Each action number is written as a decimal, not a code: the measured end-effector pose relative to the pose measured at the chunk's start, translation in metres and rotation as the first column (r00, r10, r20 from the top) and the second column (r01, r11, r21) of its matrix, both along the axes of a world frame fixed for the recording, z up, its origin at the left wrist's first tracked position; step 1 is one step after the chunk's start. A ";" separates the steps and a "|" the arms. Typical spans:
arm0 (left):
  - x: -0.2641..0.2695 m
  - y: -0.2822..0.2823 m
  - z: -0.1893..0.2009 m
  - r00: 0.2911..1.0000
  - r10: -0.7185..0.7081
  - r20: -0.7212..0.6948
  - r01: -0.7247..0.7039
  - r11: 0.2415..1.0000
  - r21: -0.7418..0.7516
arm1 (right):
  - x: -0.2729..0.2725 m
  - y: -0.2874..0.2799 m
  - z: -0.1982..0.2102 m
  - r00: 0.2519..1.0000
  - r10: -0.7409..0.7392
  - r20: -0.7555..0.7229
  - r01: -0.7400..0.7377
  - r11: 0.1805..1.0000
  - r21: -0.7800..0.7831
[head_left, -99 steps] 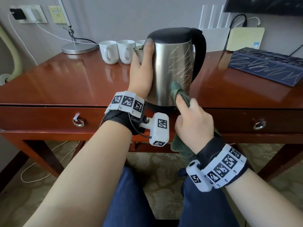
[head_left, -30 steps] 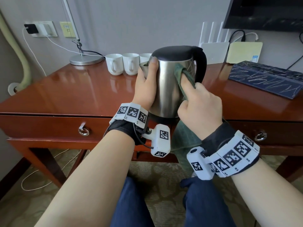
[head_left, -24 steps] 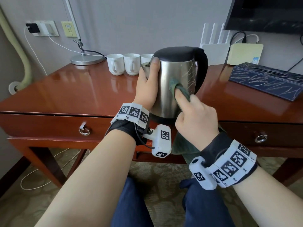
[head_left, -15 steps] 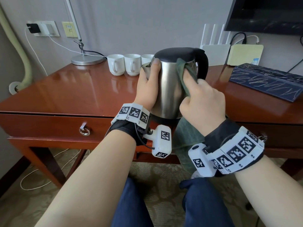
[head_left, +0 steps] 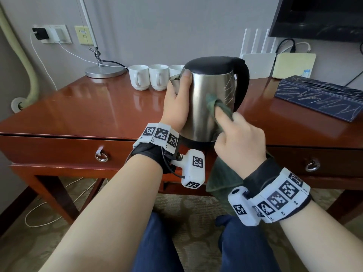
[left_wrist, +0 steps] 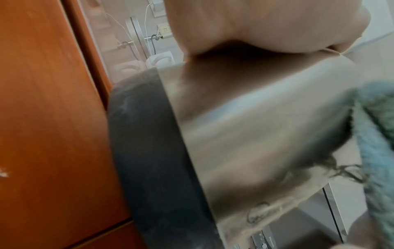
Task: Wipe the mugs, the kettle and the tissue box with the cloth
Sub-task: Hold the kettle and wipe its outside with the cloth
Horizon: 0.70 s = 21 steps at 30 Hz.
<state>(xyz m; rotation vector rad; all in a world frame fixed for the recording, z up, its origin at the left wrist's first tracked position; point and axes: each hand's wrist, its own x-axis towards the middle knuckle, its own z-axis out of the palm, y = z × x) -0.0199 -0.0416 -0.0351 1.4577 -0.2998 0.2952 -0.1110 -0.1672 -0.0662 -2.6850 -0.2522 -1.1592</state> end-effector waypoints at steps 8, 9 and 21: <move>0.002 -0.001 -0.001 1.000 -0.015 0.001 0.015 0.999 -0.034 | -0.001 0.003 -0.002 0.999 0.034 -0.040 -0.033 0.999 0.027; 0.002 -0.001 -0.001 1.000 -0.019 -0.003 0.019 0.999 -0.045 | -0.002 0.005 -0.008 0.998 0.054 -0.045 -0.054 0.999 -0.005; 0.010 0.001 0.001 0.994 -0.096 -0.050 0.092 0.993 -0.076 | -0.002 -0.011 -0.036 0.987 0.146 -0.068 -0.152 0.982 -0.108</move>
